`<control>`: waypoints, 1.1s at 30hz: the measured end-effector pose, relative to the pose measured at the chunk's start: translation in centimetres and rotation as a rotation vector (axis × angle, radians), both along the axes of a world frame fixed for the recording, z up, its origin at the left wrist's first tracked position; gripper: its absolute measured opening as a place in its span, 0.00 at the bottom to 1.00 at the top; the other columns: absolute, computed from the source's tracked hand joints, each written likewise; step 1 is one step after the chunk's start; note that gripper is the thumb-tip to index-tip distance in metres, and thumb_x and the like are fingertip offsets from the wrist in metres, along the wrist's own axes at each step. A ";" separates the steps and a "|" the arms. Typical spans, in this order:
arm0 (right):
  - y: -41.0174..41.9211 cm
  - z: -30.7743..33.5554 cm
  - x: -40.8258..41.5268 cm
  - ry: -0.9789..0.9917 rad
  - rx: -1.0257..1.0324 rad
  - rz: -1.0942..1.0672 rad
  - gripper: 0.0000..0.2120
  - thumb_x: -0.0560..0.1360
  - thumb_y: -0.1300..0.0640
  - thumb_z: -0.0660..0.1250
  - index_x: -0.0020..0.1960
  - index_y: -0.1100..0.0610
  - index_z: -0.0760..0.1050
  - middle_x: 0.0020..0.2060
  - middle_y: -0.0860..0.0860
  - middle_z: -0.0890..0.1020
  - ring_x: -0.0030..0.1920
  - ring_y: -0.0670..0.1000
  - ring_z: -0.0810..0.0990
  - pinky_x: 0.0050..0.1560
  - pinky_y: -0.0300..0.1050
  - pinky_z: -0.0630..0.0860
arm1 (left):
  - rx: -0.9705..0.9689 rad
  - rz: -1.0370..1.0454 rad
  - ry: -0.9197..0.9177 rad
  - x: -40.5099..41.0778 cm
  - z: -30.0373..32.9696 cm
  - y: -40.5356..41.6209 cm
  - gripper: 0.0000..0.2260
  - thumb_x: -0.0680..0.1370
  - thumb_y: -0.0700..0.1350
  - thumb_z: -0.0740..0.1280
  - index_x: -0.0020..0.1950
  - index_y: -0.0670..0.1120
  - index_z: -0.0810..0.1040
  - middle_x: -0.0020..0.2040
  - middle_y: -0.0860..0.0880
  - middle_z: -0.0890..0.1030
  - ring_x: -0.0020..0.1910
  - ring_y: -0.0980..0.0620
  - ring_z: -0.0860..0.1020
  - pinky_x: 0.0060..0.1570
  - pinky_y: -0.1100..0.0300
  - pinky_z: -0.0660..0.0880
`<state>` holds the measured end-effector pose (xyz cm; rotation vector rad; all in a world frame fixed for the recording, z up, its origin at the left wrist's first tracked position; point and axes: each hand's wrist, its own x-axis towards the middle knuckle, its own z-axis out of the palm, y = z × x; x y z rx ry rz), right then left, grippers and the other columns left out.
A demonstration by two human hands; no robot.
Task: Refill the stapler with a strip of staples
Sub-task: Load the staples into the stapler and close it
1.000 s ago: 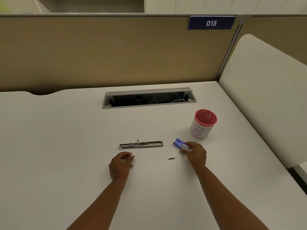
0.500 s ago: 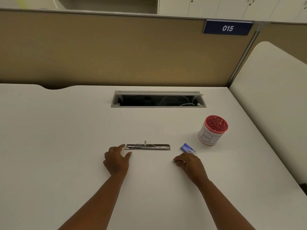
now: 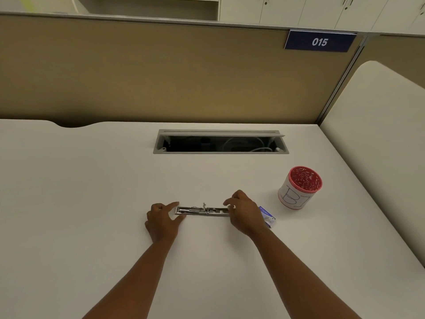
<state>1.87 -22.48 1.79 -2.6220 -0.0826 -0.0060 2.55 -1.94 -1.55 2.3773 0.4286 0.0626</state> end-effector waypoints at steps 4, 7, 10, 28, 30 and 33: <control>0.3 -0.6 0.5 0.116 -0.139 0.098 0.14 0.73 0.55 0.65 0.55 0.60 0.76 0.53 0.55 0.73 0.46 0.57 0.77 0.43 0.46 0.70 | -0.001 -0.015 -0.014 0.3 -0.2 -0.1 0.13 0.69 0.46 0.73 0.54 0.51 0.81 0.55 0.43 0.74 0.57 0.44 0.71 0.57 0.52 0.66; 0.5 -0.9 0.6 0.091 -0.216 0.126 0.10 0.75 0.56 0.62 0.52 0.61 0.76 0.53 0.56 0.73 0.44 0.58 0.77 0.44 0.50 0.72 | -0.036 -0.065 -0.021 0.5 -0.4 0.2 0.10 0.69 0.45 0.73 0.50 0.49 0.81 0.55 0.45 0.74 0.58 0.44 0.71 0.57 0.52 0.64; 0.4 -0.8 0.5 0.065 -0.245 0.150 0.10 0.77 0.58 0.59 0.52 0.62 0.75 0.53 0.57 0.73 0.43 0.59 0.76 0.45 0.51 0.72 | -0.083 -0.157 -0.070 0.5 -0.6 0.7 0.10 0.67 0.42 0.74 0.47 0.45 0.81 0.51 0.46 0.77 0.54 0.46 0.73 0.52 0.55 0.66; -2.5 4.2 -2.4 0.055 0.767 -0.107 0.08 0.74 0.64 0.64 0.51 0.61 0.80 0.42 0.52 0.78 0.42 0.50 0.82 0.43 0.35 0.81 | -1.368 -0.178 0.047 0.3 3.6 -0.1 0.11 0.75 0.29 0.59 0.43 0.44 0.75 0.35 0.50 0.86 0.36 0.57 0.84 0.34 0.66 0.80; -2.5 5.0 -2.4 0.010 0.827 -0.122 0.08 0.75 0.67 0.63 0.52 0.65 0.78 0.42 0.48 0.78 0.41 0.48 0.83 0.43 0.34 0.81 | -1.373 -0.201 0.053 0.3 3.7 -0.4 0.12 0.75 0.29 0.59 0.43 0.45 0.74 0.35 0.50 0.86 0.37 0.57 0.84 0.34 0.66 0.80; -1.9 6.2 -2.3 -0.047 0.861 -0.146 0.07 0.73 0.68 0.65 0.50 0.64 0.79 0.41 0.46 0.79 0.42 0.53 0.84 0.42 0.34 0.81 | -1.375 -0.235 0.059 0.2 3.8 -0.8 0.13 0.74 0.28 0.60 0.42 0.45 0.74 0.36 0.50 0.86 0.38 0.56 0.84 0.34 0.66 0.80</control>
